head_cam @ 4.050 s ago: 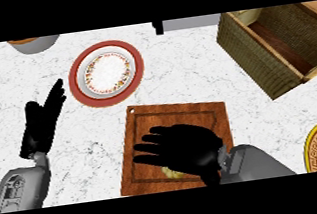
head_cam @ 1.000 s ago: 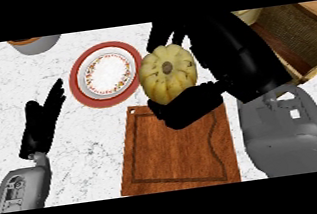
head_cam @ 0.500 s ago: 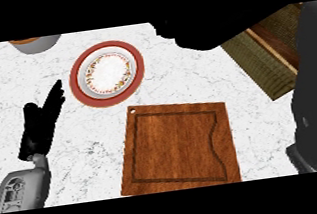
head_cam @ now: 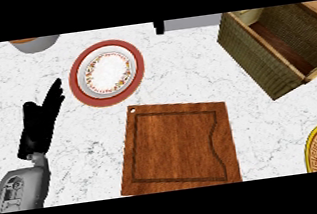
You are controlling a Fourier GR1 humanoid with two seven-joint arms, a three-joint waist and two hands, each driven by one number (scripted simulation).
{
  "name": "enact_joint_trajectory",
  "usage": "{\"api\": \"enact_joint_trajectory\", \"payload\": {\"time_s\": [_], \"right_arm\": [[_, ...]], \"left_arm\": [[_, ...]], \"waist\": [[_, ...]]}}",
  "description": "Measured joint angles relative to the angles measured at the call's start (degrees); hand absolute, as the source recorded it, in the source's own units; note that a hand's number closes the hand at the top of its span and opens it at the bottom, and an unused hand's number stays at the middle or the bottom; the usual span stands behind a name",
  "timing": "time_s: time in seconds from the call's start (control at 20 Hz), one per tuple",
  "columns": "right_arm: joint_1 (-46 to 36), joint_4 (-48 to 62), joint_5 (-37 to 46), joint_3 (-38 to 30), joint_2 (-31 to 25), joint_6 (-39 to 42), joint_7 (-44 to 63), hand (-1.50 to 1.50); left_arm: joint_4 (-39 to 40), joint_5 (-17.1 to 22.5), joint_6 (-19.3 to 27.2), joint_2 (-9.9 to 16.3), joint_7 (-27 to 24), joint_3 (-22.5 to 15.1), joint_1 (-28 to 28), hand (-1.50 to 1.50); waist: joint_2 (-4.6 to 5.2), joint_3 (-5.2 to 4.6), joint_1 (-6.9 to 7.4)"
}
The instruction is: Pick the squash from the cutting board and place it in the basket
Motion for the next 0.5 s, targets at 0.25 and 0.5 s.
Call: {"api": "enact_joint_trajectory", "payload": {"time_s": [0.25,0.5], "right_arm": [[0.51,8.47,3.83,1.78,-7.50,3.60,-5.46,1.50],[1.51,16.74,7.53,2.23,-13.72,3.07,-13.07,1.50]], "left_arm": [[-0.31,-0.23,0.15,-0.19,0.20,-0.18,-0.57,0.00],[-0.15,-0.32,-0.11,-0.46,-0.40,-0.43,0.23,0.00]], "waist": [[0.17,0.03,0.22],[0.25,0.07,0.47]]}}
